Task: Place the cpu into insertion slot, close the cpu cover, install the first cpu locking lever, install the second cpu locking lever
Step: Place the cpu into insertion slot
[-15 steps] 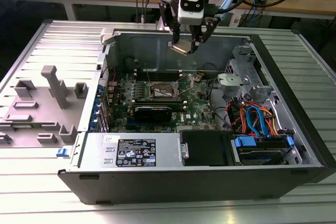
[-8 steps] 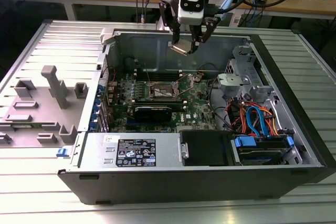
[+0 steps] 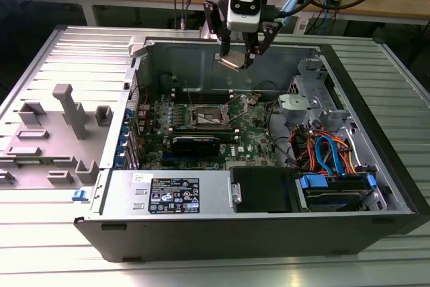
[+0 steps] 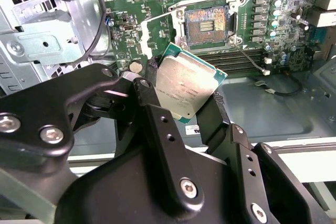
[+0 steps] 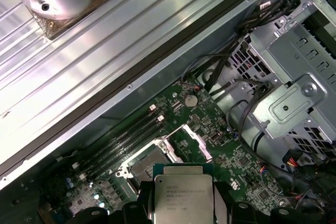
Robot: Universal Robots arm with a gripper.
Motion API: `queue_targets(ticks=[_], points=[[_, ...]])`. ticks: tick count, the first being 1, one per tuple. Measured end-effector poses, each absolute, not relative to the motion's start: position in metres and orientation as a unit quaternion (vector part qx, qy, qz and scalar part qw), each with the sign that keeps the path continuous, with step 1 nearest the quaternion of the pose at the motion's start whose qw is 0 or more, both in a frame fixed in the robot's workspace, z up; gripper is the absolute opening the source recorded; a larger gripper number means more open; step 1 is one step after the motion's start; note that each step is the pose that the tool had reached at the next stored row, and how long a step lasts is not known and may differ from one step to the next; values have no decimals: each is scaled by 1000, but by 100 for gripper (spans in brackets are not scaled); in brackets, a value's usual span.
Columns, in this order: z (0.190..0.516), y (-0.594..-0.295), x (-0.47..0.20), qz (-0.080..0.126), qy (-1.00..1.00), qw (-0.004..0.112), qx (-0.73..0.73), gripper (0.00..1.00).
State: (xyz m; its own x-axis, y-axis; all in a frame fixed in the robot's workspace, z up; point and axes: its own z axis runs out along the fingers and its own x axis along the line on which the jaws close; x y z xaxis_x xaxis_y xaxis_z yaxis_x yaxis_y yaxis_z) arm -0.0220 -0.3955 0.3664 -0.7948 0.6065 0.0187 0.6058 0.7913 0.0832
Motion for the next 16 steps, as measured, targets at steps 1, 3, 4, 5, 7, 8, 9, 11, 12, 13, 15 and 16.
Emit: queue_targets(ticks=[1,3,4,5,7,8,9,11,12,13,15,16], points=[[366,-395,-22,42,946,5,323,54],[366,-396,-22,42,944,5,327,54],[366,-396,-22,42,943,5,329,54],[366,-396,-22,42,942,5,332,54],[366,-396,-22,42,941,5,337,54],[366,-396,-22,42,940,5,337,54],[366,-396,-22,42,940,5,337,54],[366,-396,-22,42,940,5,337,54],[366,-396,-22,42,940,5,337,54],[366,-396,-22,42,940,5,337,54],[366,-396,-22,42,940,5,337,54],[366,-396,-22,42,940,5,338,54]])
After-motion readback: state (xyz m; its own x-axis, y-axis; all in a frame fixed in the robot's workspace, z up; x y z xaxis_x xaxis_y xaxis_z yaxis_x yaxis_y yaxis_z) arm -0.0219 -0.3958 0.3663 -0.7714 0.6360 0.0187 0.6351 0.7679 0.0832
